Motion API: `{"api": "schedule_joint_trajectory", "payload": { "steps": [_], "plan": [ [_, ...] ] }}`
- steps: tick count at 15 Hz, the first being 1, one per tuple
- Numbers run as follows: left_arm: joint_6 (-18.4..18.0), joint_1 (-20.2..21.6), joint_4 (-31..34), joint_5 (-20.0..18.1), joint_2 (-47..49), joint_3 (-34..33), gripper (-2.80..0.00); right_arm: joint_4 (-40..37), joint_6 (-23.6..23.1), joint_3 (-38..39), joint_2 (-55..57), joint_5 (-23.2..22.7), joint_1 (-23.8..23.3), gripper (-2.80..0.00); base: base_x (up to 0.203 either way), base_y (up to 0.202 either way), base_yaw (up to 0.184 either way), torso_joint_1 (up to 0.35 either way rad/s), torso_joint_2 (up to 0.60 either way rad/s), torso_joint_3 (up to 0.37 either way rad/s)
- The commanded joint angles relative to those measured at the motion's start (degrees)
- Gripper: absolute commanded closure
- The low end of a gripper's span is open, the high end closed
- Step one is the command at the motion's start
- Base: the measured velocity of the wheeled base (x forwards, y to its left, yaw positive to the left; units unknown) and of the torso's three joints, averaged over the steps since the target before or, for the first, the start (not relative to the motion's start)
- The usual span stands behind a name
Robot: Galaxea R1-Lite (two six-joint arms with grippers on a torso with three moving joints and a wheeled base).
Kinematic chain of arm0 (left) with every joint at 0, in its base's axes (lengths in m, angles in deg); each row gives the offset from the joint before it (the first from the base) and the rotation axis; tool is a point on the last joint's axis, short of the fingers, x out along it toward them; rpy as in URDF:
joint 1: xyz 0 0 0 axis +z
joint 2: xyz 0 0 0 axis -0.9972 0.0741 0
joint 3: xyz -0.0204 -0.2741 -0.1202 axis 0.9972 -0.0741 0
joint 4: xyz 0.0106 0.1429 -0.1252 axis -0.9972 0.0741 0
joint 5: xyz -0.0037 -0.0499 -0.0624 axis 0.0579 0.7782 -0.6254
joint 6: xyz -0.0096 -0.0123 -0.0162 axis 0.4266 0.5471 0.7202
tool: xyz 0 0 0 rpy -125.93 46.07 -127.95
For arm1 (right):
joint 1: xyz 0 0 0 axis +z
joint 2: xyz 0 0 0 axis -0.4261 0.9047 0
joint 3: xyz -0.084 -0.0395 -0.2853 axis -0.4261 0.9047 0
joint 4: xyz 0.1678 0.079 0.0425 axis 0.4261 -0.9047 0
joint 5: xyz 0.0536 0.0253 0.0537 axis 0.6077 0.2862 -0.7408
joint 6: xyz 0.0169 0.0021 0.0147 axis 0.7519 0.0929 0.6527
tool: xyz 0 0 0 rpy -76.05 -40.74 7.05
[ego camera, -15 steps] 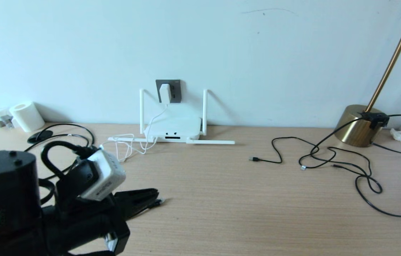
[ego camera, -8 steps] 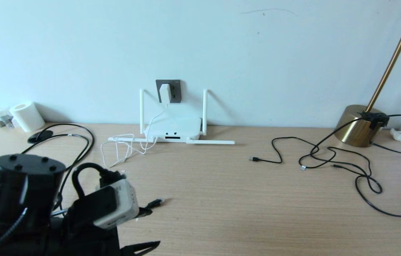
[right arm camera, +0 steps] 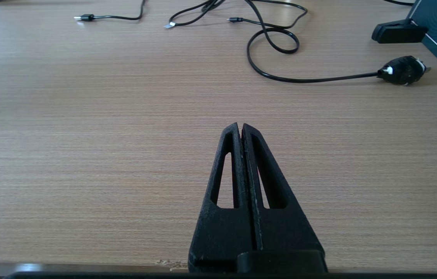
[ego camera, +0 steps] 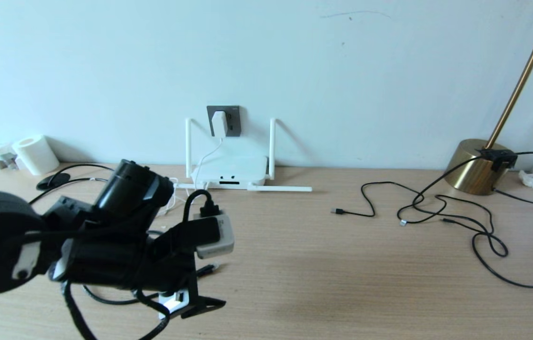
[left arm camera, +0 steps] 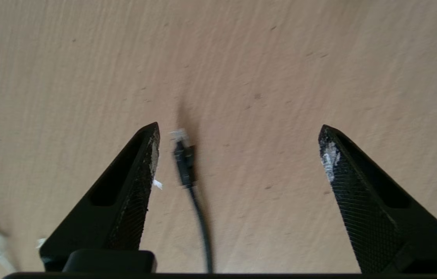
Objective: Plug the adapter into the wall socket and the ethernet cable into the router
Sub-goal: Pick up plug
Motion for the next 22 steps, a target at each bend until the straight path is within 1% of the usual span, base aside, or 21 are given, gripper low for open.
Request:
{"api": "schedule_joint_trajectory", "payload": {
  "steps": [1,3,5,6,7,14,22],
  "plan": [
    [-1.96,0.78,8.05,1.04,3.82,5.89,-2.8,-0.01,-0.04,-0.02,-0.09,0.0,0.0,0.0,0.0,0.0,0.0,0.0,0.0,0.0],
    [-4.37,3.47,12.95,1.05,5.03,10.53,-2.8,-0.01,-0.04,-0.02,0.0,-0.01,0.0,0.0,0.0,0.0,0.0,0.0,0.0,0.0],
    [-7.98,6.83,20.99,0.77,6.43,16.15,-2.8,-0.01,-0.04,-0.02,-0.09,-0.03,0.0,0.0,0.0,0.0,0.0,0.0,0.0,0.0],
    [-8.92,7.57,24.39,0.45,6.93,18.38,-2.8,-0.01,0.05,-0.02,-0.09,0.0,0.0,0.0,0.0,0.0,0.0,0.0,0.0,0.0],
    [-9.32,7.9,25.95,0.26,7.44,19.82,-2.8,-0.01,-0.02,-0.02,0.0,0.0,0.0,0.0,0.0,0.0,0.0,0.0,0.0,0.0],
    [-9.06,8.35,26.3,0.16,14.97,24.24,-2.8,-0.01,-0.04,-0.02,-0.09,0.0,0.0,0.0,0.0,0.0,0.0,0.0,0.0,0.0],
    [-9.15,8.35,28.23,0.51,16.77,24.78,-2.8,-0.01,-0.04,-0.02,-0.04,0.0,0.0,0.0,0.0,0.0,0.0,0.0,0.0,0.0]
  ]
}}
